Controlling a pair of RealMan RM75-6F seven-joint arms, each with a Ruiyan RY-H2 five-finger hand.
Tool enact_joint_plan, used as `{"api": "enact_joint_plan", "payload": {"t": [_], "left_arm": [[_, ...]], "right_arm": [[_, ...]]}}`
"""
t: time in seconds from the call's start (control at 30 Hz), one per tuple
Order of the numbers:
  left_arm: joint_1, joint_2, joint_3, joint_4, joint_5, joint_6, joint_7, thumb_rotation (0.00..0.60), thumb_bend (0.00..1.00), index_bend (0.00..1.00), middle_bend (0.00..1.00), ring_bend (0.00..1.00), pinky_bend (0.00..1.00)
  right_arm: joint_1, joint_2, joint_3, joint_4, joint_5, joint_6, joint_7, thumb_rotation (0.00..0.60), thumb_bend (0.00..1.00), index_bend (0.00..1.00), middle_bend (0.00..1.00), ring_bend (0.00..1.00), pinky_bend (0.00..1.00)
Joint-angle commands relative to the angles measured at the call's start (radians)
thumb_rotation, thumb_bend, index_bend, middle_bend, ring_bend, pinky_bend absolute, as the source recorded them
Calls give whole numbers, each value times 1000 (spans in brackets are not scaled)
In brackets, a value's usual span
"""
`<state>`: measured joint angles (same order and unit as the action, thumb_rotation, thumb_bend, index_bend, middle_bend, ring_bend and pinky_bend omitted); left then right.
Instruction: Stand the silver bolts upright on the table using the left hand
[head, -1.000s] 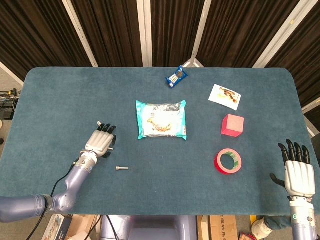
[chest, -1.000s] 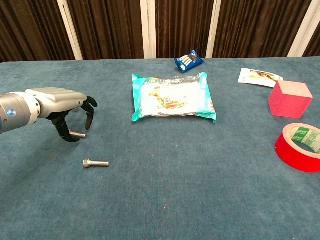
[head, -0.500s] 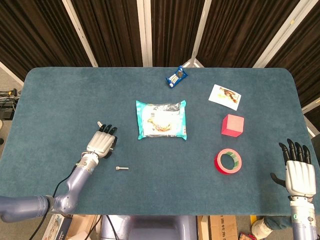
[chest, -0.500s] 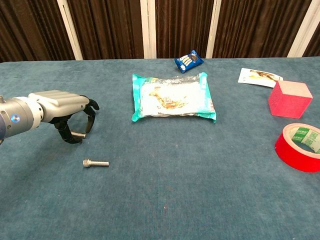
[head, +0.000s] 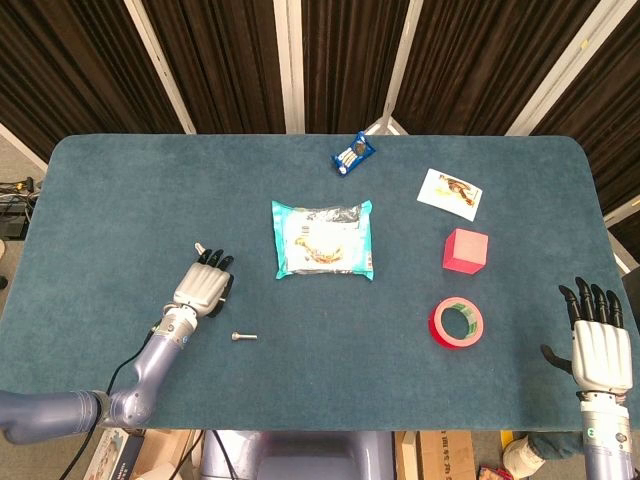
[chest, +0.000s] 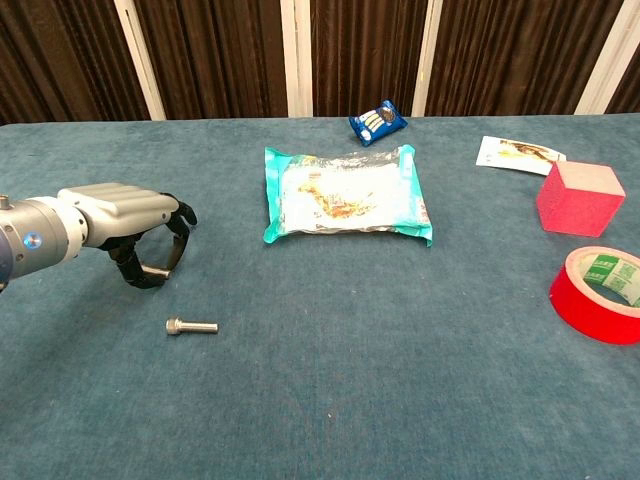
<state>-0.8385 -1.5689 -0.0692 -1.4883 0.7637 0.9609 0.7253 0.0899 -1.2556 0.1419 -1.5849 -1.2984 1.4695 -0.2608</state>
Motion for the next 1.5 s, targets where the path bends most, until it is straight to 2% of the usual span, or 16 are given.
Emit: {"api": "enact_joint_plan", "payload": {"t": [0.03,0.27,0.4,0.73,1.0,1.3,1.5], "left_arm": [[-1,-1,1,0,2,3,2,600,479,554,104,0,0],[-2,-6,5,4,-4,8,9,600,480,555,105,0,0],[-2,-8,5,5,-4,9,9,600,517,562,110,0,0],[9,2,-12,-7,28,20,-45,600,524,570,118,0,0],[31,2,-52,-1,60,-17,-195,600,524,569,118,0,0],[61,-9,-92,62,180,-63,-431,600,524,569,120,0,0],[76,-13,-114,87,222,-89,-557,600,524,554,119,0,0]], "right_arm": [[0,-1,1,0,1,1,2,600,153,177,64,20,0],[0,-1,1,1,0,1,3,600,153,177,64,20,0],[-1,-1,3,0,2,4,5,600,152,178,64,20,0],[-3,2,4,-5,-2,9,8,600,153,182,64,20,0],[-4,0,6,-4,1,11,6,600,153,184,64,20,0],[-3,-5,6,-1,4,11,2,600,153,184,64,20,0],[-3,-9,6,1,5,11,-2,600,154,185,64,20,0]]}}
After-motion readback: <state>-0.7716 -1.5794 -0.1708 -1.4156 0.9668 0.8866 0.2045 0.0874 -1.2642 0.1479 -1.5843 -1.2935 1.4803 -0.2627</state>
